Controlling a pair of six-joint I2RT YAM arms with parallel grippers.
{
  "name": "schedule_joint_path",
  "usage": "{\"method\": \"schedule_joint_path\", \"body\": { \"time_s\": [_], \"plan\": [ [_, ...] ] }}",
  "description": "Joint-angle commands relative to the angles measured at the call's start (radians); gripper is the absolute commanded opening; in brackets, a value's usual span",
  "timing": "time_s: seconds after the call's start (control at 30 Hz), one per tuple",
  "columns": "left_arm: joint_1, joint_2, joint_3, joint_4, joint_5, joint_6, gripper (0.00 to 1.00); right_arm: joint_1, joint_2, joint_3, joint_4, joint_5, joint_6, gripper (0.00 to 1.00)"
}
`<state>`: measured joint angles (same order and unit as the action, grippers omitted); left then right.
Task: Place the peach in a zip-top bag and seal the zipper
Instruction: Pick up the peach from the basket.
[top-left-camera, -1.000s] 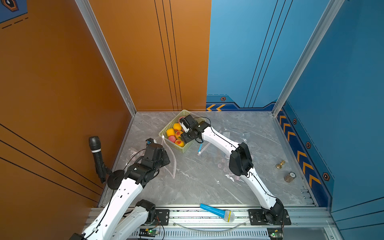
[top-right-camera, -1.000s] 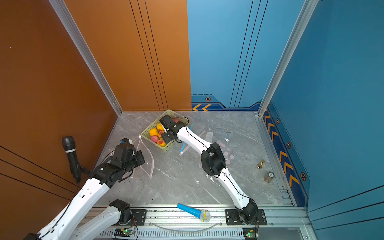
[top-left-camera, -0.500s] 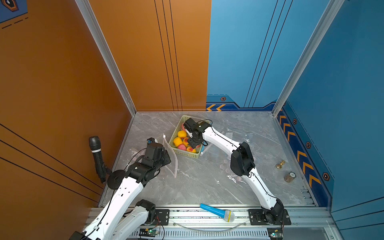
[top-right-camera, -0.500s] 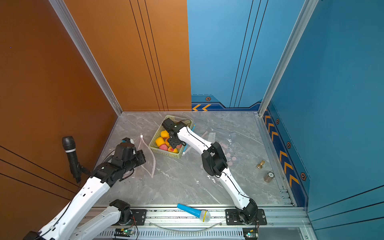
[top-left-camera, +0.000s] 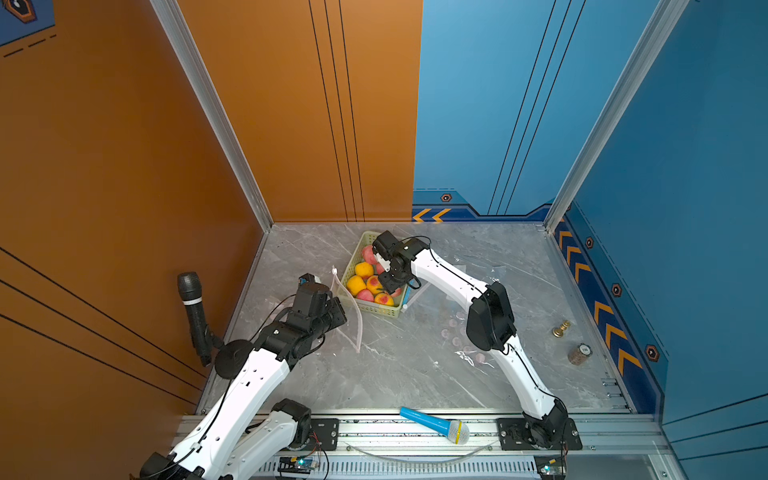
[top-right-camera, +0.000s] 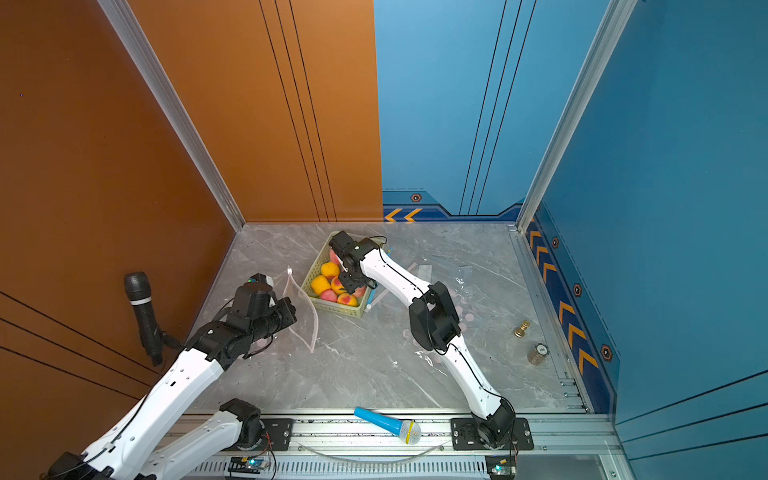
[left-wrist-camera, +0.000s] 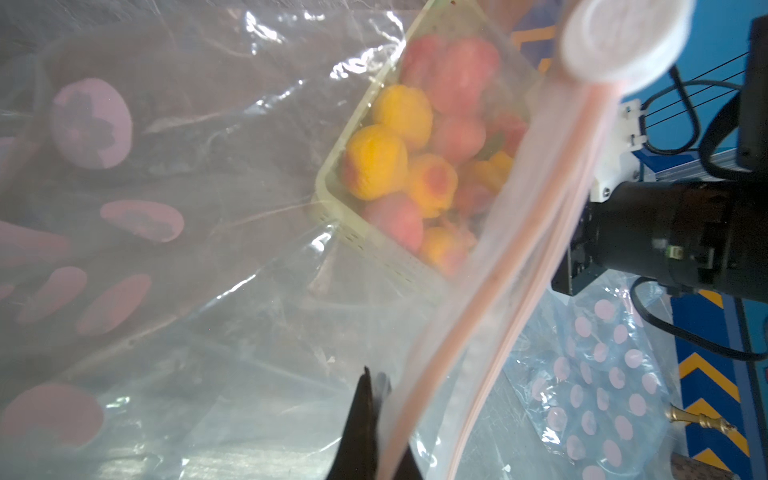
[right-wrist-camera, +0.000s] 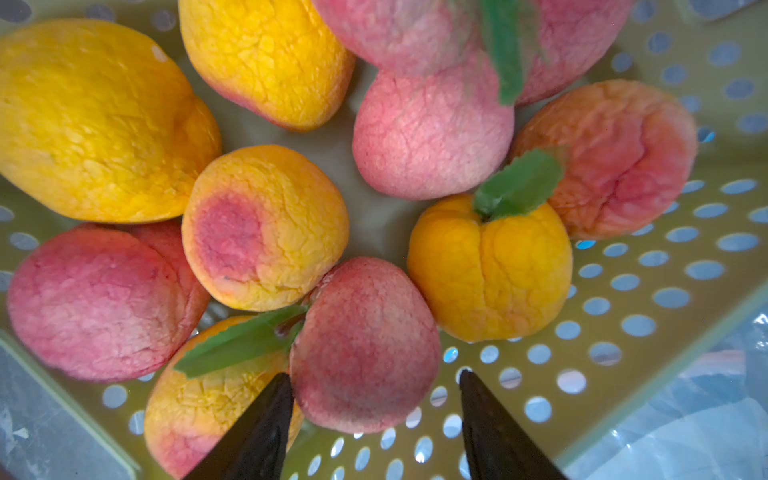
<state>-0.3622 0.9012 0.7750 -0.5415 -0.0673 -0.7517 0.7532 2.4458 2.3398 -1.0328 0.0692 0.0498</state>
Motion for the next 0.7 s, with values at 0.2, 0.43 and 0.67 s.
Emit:
{"method": "schedule_joint_path", "body": {
  "time_s": [0.2, 0.43, 0.67],
  "plan": [
    [-0.026, 0.027, 0.043, 0.056, 0.034, -0.03, 0.0, 0.009, 0.067, -0.006, -0.047, -0.055, -0.043, 0.64],
    [-0.046, 0.033, 0.036, 0.081, 0.046, -0.051, 0.0, 0.005, 0.099, -0.004, -0.056, -0.022, -0.057, 0.72],
    [-0.053, 0.029, 0.033, 0.08, 0.044, -0.063, 0.0, 0.005, 0.082, 0.033, -0.061, 0.007, -0.05, 0.57]
  ]
}}
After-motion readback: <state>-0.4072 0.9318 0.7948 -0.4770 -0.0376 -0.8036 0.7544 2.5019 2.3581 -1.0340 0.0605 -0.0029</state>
